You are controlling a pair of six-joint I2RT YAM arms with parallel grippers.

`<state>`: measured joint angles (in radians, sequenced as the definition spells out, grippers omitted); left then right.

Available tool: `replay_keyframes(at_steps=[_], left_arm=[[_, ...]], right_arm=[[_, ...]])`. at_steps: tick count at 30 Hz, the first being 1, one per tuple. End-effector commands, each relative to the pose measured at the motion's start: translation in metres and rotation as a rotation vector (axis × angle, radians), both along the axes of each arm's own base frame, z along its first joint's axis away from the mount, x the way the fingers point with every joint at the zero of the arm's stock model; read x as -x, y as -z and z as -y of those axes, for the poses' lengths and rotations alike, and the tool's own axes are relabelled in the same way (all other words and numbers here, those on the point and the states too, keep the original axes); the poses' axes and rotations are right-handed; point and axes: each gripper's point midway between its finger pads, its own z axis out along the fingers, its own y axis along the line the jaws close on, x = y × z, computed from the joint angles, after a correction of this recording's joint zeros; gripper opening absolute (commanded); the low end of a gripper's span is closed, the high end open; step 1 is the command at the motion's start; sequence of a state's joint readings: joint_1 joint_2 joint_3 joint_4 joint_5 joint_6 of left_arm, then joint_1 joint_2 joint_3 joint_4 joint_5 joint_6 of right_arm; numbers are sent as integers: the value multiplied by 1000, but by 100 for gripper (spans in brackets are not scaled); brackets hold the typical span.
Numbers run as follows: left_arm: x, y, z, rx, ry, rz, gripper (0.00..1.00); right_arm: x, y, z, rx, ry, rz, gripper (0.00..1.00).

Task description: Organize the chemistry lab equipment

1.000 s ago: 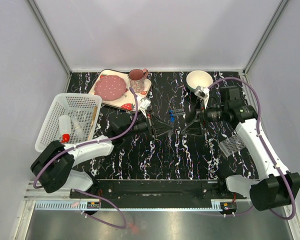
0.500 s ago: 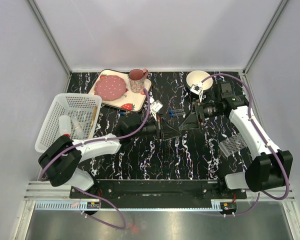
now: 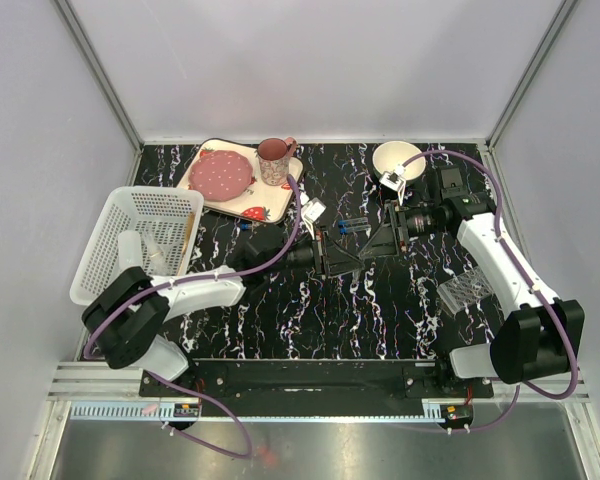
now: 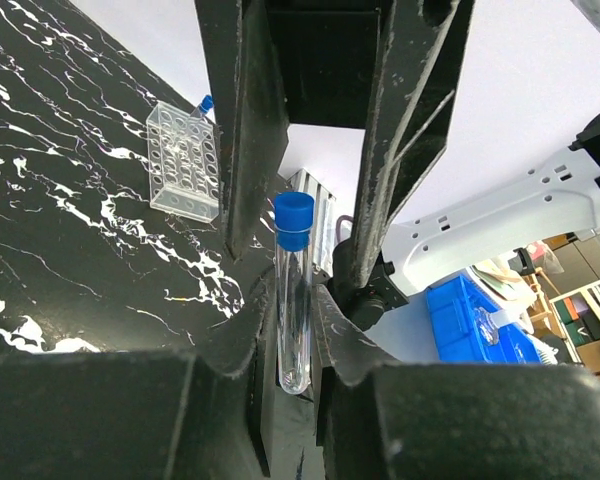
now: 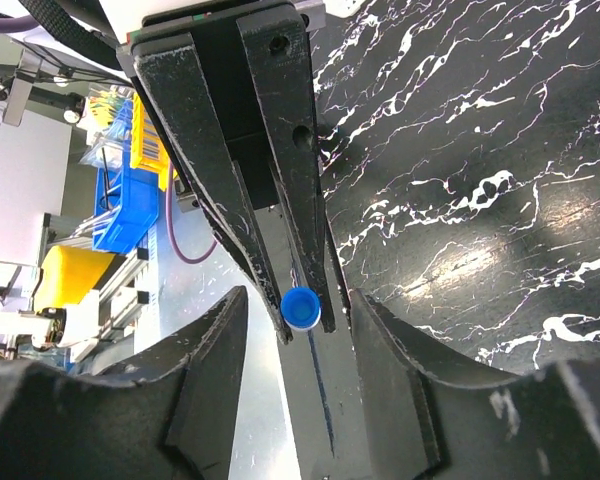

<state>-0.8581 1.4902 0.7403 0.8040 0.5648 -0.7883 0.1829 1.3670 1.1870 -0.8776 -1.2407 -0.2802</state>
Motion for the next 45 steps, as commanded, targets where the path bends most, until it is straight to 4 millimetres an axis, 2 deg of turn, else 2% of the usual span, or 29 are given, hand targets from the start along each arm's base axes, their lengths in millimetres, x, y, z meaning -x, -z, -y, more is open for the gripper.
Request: replay_keyframes(at_steps=[1,7,10,12,13,17,18,20,21,22,23,25,26,27,28,29,30,32,34,36,39,43,45], left_arm=[[-6,-32,6,99,-15,55,12],[-7,-32,6,98,-21,46,15],[-9,-30,4,77,-32,50,21],[-13,-28,-1,55,-42,46,29],[-14,-32,-6,57,-47,50,31],[-25,-26,-35,10,-85,44,46],[-24,-33,-43,12,-95,78,50],[-32,-23,-60,-48,-142,91,61],[-31,-33,-69,-45,-159,124,64],[-33,-34,-76,-60,-176,141,67],[-39,-25,-88,-112,-210,116,71],[-44,-38,-107,-140,-269,193,81],[-52,-29,-122,-200,-322,194,84],[-52,-40,-132,-201,-351,223,90],[-56,-32,-145,-249,-386,199,93],[-57,-36,-155,-264,-416,228,96],[-59,-37,-162,-281,-437,229,99],[-60,-29,-179,-335,-469,215,99],[-61,-22,-191,-367,-487,184,99],[-60,-16,-195,-383,-484,163,99],[-57,-2,-199,-404,-474,112,99],[-48,10,-197,-399,-437,63,99],[-44,15,-196,-394,-424,43,99]], right_arm=[[2,-7,-2,-23,-12,27,48],[2,-10,-4,-33,-22,33,27],[2,-15,-3,-27,-18,68,24],[0,-14,0,0,-3,98,22],[-1,-17,3,9,12,126,22],[-17,-16,26,62,121,177,21],[-19,-16,31,71,143,185,20],[-27,-17,47,116,209,232,20],[-29,-17,53,138,231,251,20],[-29,-20,59,159,254,284,20],[-37,-16,74,218,312,306,20],[-36,-19,89,269,371,332,20],[-39,-15,105,324,425,333,20],[-38,-16,115,357,459,357,20],[-40,-12,129,420,505,366,20],[-41,-10,148,464,557,379,20],[-37,-7,157,495,587,392,20],[-36,0,190,584,674,404,20],[-30,9,214,665,718,420,21],[-23,18,239,717,789,401,21],[-16,30,267,754,852,374,20],[-9,43,295,771,900,363,21],[-6,54,303,760,913,338,20]])
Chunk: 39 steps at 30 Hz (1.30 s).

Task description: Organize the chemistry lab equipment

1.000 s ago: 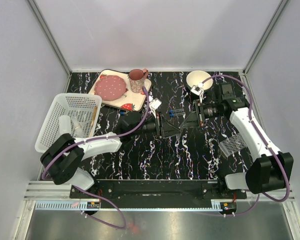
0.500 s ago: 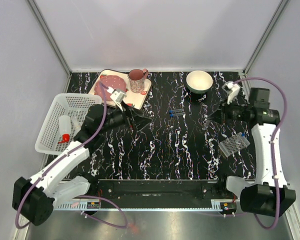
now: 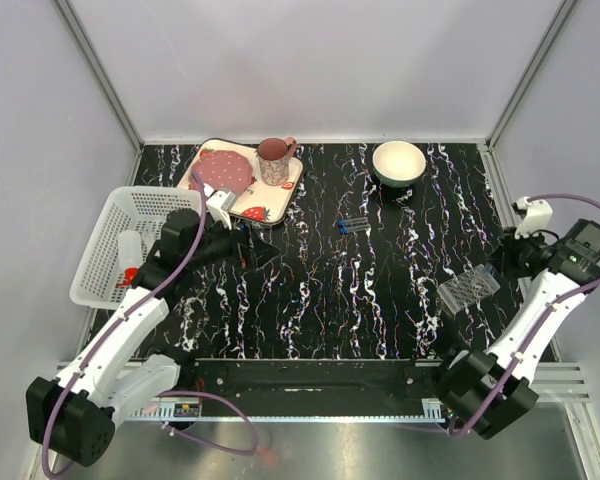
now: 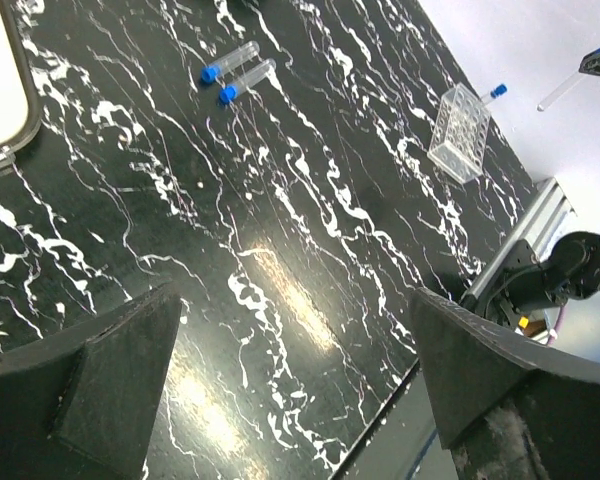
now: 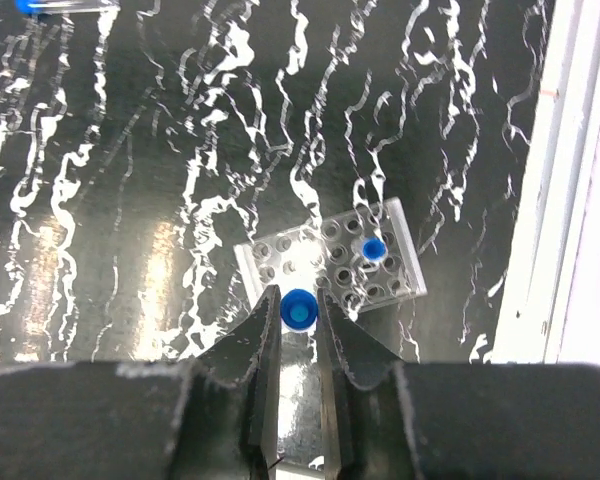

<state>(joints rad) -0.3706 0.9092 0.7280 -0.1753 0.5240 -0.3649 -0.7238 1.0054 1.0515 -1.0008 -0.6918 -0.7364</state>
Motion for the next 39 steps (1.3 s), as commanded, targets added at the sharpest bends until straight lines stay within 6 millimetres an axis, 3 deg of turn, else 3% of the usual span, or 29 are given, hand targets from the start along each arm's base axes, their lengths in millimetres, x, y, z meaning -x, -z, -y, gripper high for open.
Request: replay_keyframes(at_steps=[1,5,13,22,30,39], left_arm=[[13,4,2,20,42,-25,99],[17,9,2,27,45,-47,99],[20,15,2,27,48,-72,99],[17,25,5,33,47,-117,99],[16,27,8,44,54,-136,99],[15,27,8,43,54,-139,99]], right_arm=[[7,16,20,32,-15,12,20],[7,33,22,47,-24,23,20],[-11,42,34,89,4,120,21],[-27,49,30,40,30,248,21],[-35,65,33,40,26,243,21],[-44,84,20,37,-9,201,21]])
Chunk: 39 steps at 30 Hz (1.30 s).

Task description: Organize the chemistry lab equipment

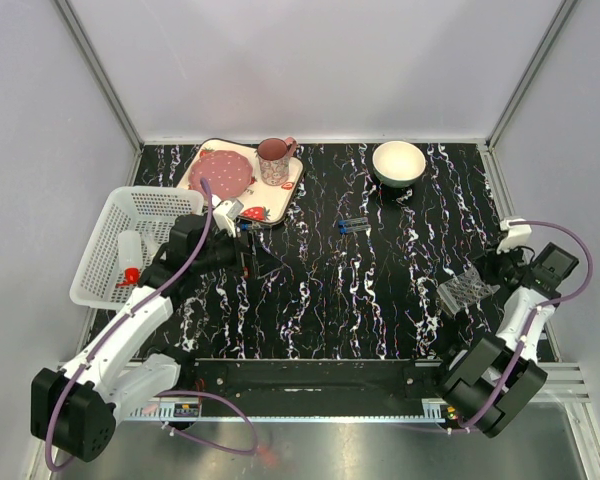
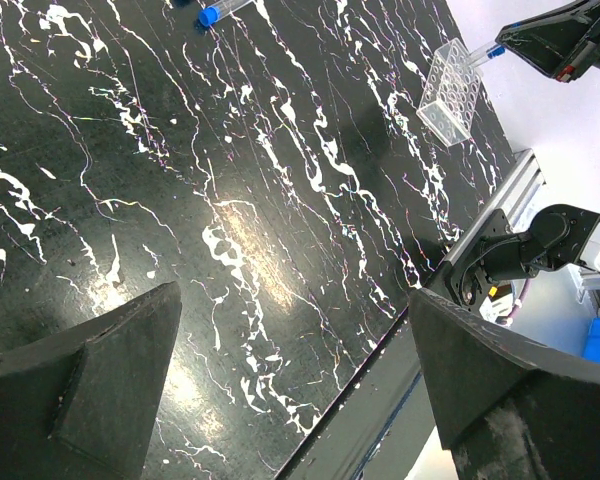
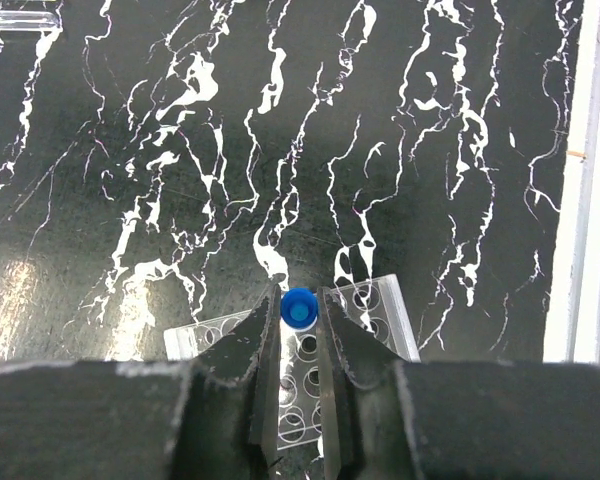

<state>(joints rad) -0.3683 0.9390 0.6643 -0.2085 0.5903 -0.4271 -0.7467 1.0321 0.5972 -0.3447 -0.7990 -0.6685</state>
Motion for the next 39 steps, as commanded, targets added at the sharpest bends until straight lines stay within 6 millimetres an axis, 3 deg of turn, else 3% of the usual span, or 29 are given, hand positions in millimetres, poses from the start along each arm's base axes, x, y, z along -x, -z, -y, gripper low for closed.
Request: replay_keyframes(at_steps=[1,15,22,33,39], left_arm=[[-3,-10,4,32,18,36,99],[-3,-9,6,36,32,30,99],[-3,-9,7,37,34,26,99],[-4,-9,8,37,39,23,99],[-4,-8,8,40,40,19,99]], right_arm=[[-8,-2,3,34,1,26,21],[6,10,3,80,24,-16,21],[9,1,0,94,24,8,21],[-6,-3,2,35,1,16,21],[-9,5,4,16,6,10,22]])
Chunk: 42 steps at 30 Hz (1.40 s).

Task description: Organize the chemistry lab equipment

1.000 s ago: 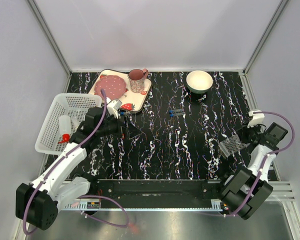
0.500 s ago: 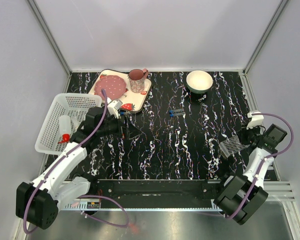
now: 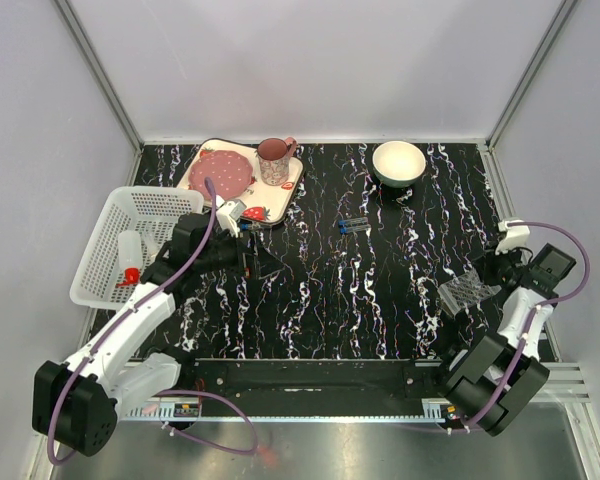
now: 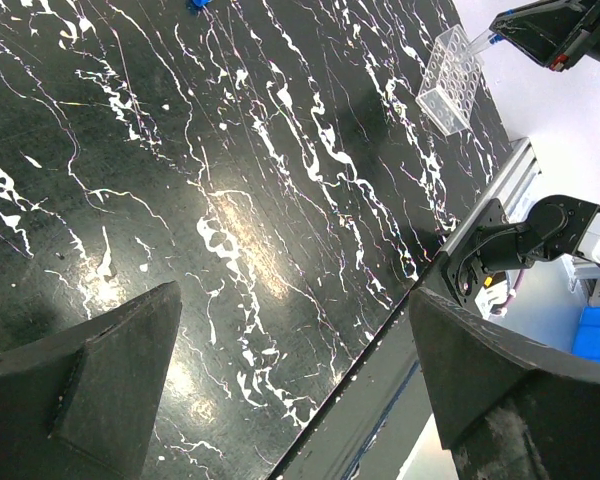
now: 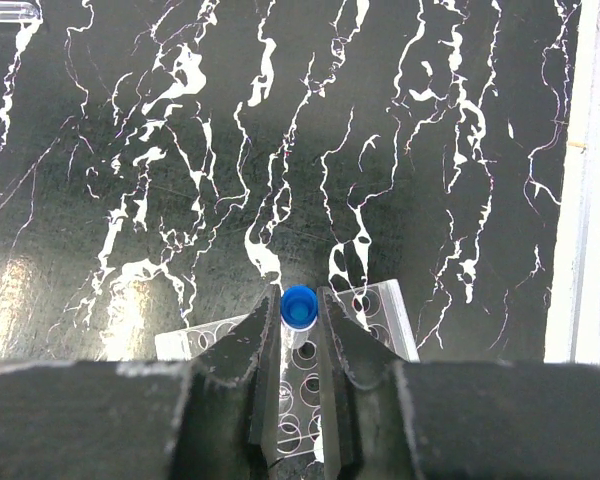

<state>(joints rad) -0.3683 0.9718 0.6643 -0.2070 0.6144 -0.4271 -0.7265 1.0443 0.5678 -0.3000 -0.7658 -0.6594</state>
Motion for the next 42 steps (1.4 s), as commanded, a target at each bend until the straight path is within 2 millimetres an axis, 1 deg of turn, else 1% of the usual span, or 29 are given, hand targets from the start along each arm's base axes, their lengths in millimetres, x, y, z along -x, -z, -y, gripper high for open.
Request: replay_keyframes(at_steps=[1,6,19,24,32,38,42], left_arm=[[-6,-15,5,42,17,52,99],[-5,-14,6,42,23,50,99],[-5,-12,10,63,38,29,99],[-6,-13,12,73,40,28,99],[-7,-12,13,74,46,16,99],[-7,-11,14,74,52,14,99],[-6,-11,15,77,62,15,99]], right_arm=[[-8,-5,4,0,-1,25,22],[-11,-6,4,-10,-3,34,21],[-11,-6,-6,-32,-29,52,22],[-11,0,-5,-34,-24,46,22],[-12,5,-2,-30,-10,49,22],[-9,13,-4,-21,-14,48,26],[-8,11,-5,-16,-16,54,31]])
